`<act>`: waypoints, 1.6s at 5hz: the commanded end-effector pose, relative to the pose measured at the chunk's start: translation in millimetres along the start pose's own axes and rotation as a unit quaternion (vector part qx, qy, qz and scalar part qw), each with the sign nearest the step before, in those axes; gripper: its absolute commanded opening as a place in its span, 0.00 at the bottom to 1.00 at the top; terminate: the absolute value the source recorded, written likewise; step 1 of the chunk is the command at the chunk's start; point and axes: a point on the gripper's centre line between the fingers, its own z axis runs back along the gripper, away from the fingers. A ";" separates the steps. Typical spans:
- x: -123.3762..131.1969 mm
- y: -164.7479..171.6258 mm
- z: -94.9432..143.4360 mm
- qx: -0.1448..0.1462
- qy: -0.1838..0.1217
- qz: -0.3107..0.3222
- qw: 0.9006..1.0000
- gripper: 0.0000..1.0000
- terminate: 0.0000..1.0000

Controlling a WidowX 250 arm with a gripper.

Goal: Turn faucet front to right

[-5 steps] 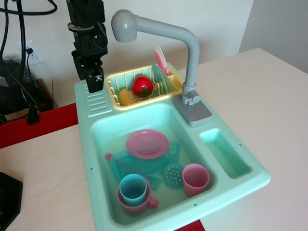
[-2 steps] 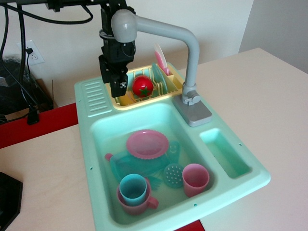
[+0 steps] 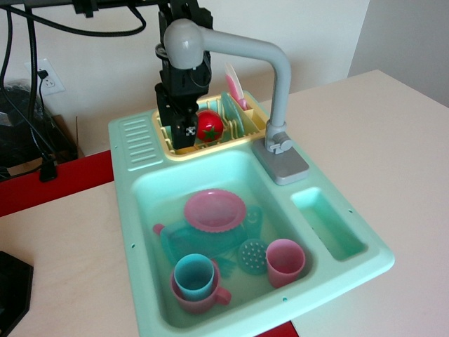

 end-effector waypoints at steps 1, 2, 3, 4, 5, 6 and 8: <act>-3.3 -64.9 23.5 0.005 -0.031 -0.085 0.996 1.00 0.00; -6.9 -91.5 23.2 0.026 -0.025 -0.131 0.991 1.00 0.00; -18.9 -47.7 25.4 0.027 -0.040 -0.021 0.999 1.00 0.00; -28.8 -20.4 22.2 0.030 -0.040 0.039 0.998 1.00 0.00; -34.6 -7.3 22.2 0.030 -0.039 0.059 0.997 1.00 0.00; -38.4 2.7 23.9 0.017 -0.040 0.053 0.998 1.00 0.00; -59.7 4.3 58.9 0.018 -0.080 0.045 0.996 1.00 0.00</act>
